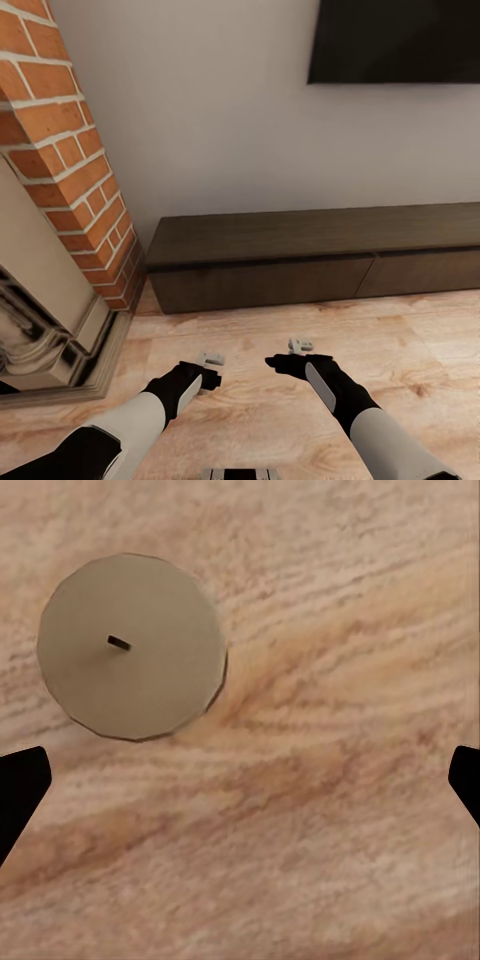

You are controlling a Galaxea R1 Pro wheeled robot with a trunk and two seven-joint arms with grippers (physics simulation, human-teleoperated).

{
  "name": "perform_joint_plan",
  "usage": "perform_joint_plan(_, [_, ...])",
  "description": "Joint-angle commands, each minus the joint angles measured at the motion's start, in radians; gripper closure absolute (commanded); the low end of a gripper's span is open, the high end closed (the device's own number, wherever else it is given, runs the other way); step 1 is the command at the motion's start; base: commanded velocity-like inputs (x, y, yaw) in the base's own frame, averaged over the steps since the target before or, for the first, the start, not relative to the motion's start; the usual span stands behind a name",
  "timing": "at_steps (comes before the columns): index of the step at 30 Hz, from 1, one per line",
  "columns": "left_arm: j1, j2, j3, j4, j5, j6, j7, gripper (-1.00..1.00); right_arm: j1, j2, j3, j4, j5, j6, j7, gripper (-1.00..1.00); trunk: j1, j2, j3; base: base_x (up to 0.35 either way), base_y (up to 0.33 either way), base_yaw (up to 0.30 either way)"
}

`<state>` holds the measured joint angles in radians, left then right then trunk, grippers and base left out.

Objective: Place each of the two pumpkins and all three candles from the living room inside a cabinet in the living room (use any cabinet), then make sure every cabinet is closed, and position the cauldron so it is next to a table in the living room.

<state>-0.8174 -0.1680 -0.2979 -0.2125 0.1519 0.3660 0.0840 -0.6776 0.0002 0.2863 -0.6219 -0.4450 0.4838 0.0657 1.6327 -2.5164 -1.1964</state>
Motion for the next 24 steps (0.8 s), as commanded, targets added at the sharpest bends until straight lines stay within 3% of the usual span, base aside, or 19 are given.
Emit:
perform_joint_plan(1, [0.000,0.001,-0.007,-0.002,0.010,0.005,0.008,-1.00,0.000,0.000,0.001,-0.001,0.002,0.004,0.002,-1.00,0.000,-0.001,-0.005,0.000,0.000,-0.014])
perform_joint_plan(4, [0.000,0.002,-0.007,-0.002,0.010,0.005,0.013,-1.00,0.000,0.000,0.001,-0.001,0.002,0.004,0.002,-1.00,0.002,-0.001,-0.016,0.000,0.000,-0.007])
perform_joint_plan(24, [0.000,0.004,-0.001,-0.007,0.014,0.005,0.046,-1.00,0.000,0.000,0.000,-0.001,0.001,0.004,0.002,-1.00,0.002,-0.001,-0.016,0.000,0.000,0.000])
